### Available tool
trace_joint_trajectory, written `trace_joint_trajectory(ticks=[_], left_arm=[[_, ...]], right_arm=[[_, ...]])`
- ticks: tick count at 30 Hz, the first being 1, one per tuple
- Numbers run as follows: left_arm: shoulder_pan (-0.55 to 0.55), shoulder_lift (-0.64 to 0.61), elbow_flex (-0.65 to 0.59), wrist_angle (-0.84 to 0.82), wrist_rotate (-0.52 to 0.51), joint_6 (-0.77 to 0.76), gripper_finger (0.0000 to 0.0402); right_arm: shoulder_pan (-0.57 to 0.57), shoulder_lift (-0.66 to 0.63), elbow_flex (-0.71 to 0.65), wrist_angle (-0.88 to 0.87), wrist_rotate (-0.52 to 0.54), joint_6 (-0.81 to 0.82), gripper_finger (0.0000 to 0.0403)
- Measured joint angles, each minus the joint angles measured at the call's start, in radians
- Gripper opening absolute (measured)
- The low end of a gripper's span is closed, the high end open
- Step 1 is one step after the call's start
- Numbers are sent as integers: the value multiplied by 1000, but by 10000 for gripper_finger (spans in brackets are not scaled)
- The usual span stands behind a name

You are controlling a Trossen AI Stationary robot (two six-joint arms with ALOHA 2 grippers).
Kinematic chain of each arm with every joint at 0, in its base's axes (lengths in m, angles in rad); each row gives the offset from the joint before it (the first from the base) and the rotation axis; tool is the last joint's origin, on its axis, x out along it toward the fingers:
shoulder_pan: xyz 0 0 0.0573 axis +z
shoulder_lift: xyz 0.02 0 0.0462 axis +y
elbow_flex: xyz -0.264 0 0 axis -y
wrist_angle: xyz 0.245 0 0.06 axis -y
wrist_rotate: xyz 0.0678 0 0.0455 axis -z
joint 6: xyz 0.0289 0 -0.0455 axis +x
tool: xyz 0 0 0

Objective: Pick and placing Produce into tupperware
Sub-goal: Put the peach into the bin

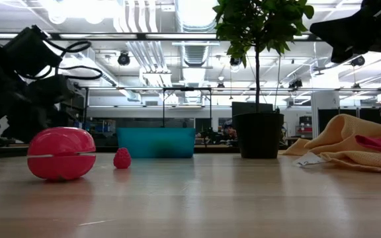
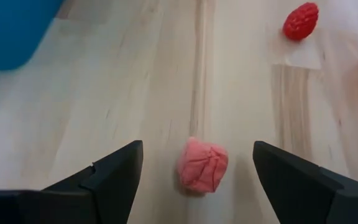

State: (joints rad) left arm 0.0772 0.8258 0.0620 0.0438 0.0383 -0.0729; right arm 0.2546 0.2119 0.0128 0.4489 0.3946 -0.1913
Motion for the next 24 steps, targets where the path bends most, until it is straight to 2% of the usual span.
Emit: trace_joint_trajectory(ticks=[10,20,24], left_arm=[[-1,140,9,73,-23,-54,282],[1,197,18,87,-38,-79,203],[1,194,18,87,-30,-79,185]], right_arm=[[0,0,0,0,0,0,9],[0,0,0,0,0,0,9],[0,0,0,-1,0,0,9]])
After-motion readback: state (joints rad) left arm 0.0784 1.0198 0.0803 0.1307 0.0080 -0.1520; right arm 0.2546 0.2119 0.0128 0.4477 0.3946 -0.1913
